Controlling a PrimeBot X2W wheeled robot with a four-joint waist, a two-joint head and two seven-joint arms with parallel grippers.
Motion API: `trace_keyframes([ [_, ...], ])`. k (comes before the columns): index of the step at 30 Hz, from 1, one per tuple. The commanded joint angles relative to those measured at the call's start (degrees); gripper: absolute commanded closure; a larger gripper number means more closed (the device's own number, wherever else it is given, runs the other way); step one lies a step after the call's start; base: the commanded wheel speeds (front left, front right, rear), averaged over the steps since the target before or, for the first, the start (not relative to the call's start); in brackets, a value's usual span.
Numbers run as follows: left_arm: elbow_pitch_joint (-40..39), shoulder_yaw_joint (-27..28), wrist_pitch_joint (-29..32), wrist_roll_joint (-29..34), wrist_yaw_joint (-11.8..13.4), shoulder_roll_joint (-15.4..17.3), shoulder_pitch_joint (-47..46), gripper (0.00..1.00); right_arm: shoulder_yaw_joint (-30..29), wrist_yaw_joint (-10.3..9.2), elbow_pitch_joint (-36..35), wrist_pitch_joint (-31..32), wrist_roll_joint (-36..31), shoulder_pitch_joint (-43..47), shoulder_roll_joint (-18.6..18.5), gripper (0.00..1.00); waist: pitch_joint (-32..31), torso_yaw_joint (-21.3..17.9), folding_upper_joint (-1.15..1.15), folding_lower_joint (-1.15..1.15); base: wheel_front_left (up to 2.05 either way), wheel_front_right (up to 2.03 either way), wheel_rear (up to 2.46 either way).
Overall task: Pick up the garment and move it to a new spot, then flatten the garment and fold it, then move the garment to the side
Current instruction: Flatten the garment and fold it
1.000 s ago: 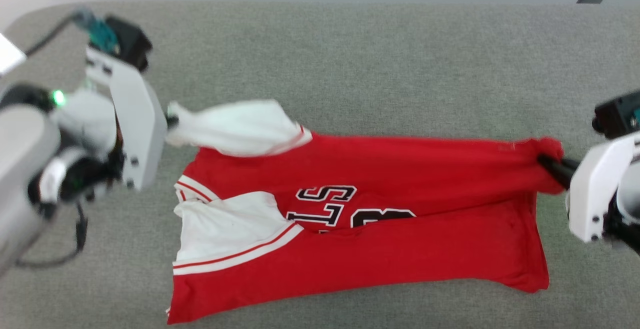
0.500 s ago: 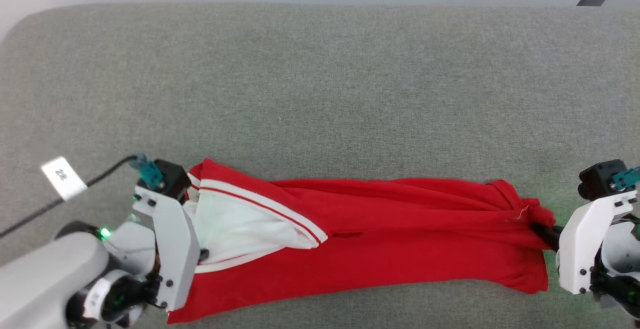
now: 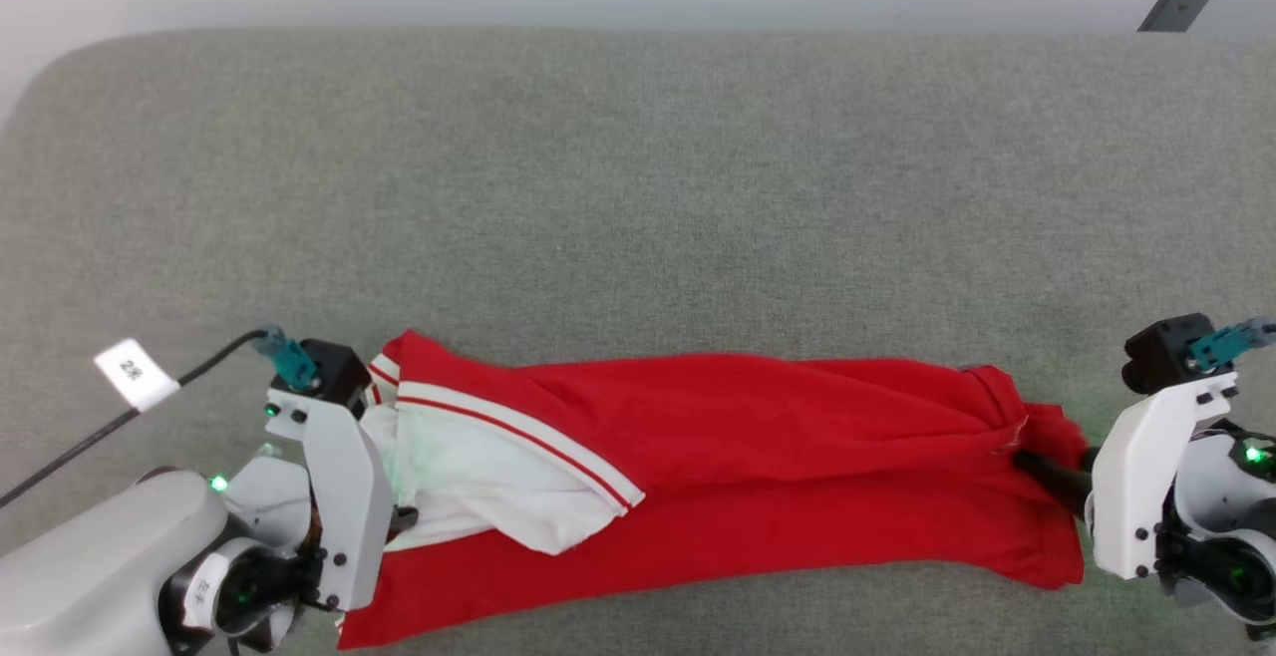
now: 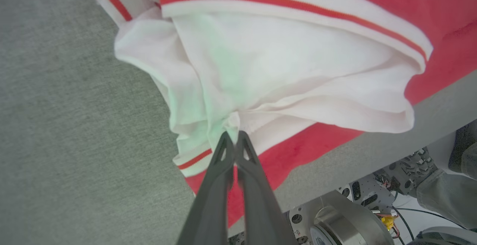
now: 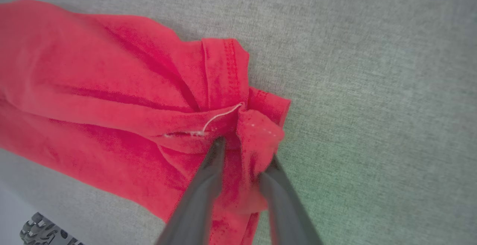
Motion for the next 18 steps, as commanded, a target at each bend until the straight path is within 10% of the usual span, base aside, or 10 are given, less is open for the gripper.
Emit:
trace_keyframes([
  [1,-0.1,0.5,-0.9,0.0,-0.3,0.1,0.9,0.00,-0.5,-0.09,-0.7,0.6,0.7,0.0,-0.5,0.00,-0.9,0.2,0.00,0.00,0.00,0.00,0.00],
  [18,-5.3,6.3,-26.2,4.2,0.2,1.5,9.1,0.00,-10.2,-0.09,-0.4,9.5,-1.8,1.9,1.9,0.00,-4.5,3.1,0.00,0.00,0.00,0.00,0.00],
])
